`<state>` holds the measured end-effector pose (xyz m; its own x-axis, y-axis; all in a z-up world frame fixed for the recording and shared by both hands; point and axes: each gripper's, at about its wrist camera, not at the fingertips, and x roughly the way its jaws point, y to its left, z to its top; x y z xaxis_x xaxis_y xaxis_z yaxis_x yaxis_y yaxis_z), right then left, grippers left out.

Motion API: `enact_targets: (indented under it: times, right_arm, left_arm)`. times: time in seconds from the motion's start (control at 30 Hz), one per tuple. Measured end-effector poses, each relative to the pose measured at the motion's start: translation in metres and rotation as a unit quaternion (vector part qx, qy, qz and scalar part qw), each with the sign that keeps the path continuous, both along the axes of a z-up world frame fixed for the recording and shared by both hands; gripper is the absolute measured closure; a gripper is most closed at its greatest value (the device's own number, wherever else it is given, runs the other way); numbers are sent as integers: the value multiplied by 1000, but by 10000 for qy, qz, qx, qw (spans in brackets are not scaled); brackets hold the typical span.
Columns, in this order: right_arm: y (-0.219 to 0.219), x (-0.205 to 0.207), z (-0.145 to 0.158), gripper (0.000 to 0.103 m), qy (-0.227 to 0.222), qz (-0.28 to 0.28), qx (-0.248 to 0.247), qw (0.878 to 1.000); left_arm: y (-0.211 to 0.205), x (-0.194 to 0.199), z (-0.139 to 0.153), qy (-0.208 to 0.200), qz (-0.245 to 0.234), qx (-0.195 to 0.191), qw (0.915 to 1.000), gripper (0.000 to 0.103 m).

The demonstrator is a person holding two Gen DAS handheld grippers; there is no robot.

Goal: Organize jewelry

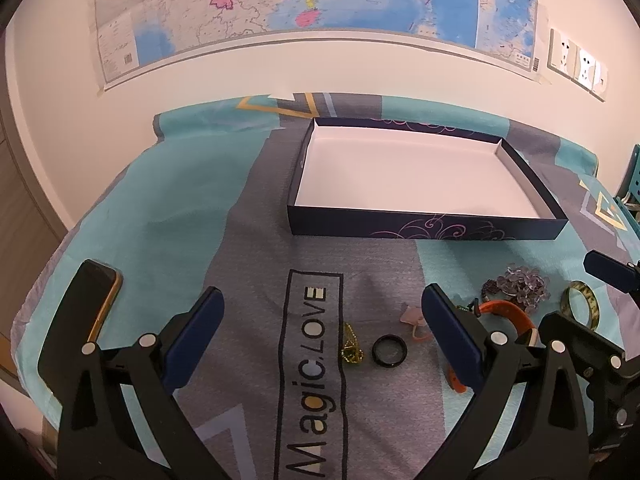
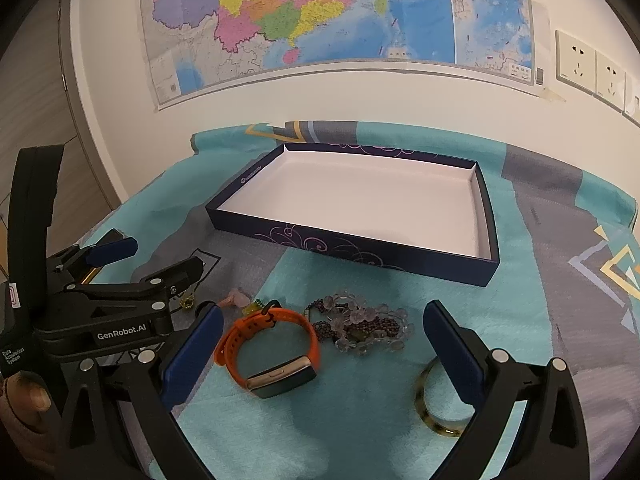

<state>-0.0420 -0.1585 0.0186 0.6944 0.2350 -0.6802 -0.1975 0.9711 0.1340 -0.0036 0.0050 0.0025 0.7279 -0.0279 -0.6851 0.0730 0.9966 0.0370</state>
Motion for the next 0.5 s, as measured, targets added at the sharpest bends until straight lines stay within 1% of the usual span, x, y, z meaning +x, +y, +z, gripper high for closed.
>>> enact_targets:
  times: [0.5]
  right_arm:
    - [0, 0, -3, 6, 49, 44, 83, 9999]
  left_arm:
    - [0, 0, -2, 15, 7, -21, 10000, 6]
